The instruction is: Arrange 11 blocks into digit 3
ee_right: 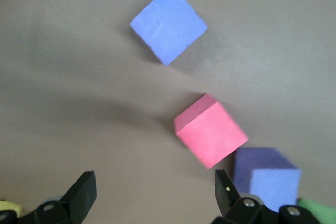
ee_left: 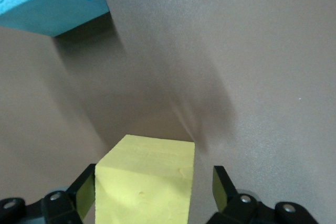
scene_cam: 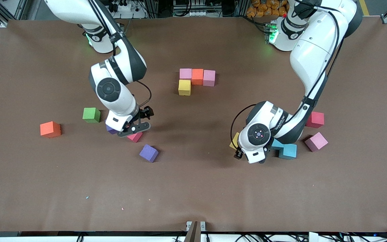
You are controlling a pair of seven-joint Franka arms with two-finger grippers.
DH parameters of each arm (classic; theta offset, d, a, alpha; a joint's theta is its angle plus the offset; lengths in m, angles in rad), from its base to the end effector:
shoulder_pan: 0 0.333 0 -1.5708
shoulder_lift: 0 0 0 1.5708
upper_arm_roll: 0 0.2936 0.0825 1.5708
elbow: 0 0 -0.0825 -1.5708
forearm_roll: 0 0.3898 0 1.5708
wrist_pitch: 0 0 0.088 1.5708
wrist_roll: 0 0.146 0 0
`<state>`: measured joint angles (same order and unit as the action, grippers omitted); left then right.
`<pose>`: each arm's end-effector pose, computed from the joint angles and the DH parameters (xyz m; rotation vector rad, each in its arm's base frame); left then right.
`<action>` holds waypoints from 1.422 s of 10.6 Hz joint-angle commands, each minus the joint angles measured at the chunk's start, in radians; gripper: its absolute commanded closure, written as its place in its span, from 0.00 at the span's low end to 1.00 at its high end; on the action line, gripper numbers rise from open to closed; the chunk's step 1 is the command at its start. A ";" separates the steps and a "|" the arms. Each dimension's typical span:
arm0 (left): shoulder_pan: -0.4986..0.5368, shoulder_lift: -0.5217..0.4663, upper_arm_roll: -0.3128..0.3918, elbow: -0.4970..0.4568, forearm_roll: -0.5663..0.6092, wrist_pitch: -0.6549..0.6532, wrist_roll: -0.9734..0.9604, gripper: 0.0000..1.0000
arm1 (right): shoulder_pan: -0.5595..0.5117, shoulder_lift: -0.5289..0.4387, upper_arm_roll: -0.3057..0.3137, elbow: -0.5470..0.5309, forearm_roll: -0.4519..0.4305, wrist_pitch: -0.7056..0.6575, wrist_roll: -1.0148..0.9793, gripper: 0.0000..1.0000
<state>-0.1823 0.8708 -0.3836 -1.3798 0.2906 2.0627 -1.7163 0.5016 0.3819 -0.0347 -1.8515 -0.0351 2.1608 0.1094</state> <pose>0.6234 -0.3232 0.1479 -2.5964 -1.5982 0.1493 0.5557 0.2778 0.2482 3.0245 0.5819 -0.0889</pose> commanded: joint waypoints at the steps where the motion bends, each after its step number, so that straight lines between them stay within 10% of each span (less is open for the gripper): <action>1: -0.011 0.010 0.006 0.019 0.016 0.004 -0.016 0.83 | -0.003 0.037 0.010 0.044 -0.084 -0.006 -0.066 0.00; 2: -0.011 0.008 0.006 0.019 0.018 0.004 -0.011 1.00 | -0.009 0.052 0.010 0.064 -0.100 -0.003 -0.124 0.00; 15: 0.001 -0.035 -0.003 0.021 0.012 0.002 -0.100 1.00 | -0.095 0.216 0.015 0.032 -0.088 0.186 -0.553 0.00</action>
<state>-0.1785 0.8638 -0.3861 -1.3517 0.2906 2.0691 -1.7911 0.4445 0.5921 -0.0364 -1.8136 -0.1175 2.3300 -0.4052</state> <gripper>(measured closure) 0.405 0.000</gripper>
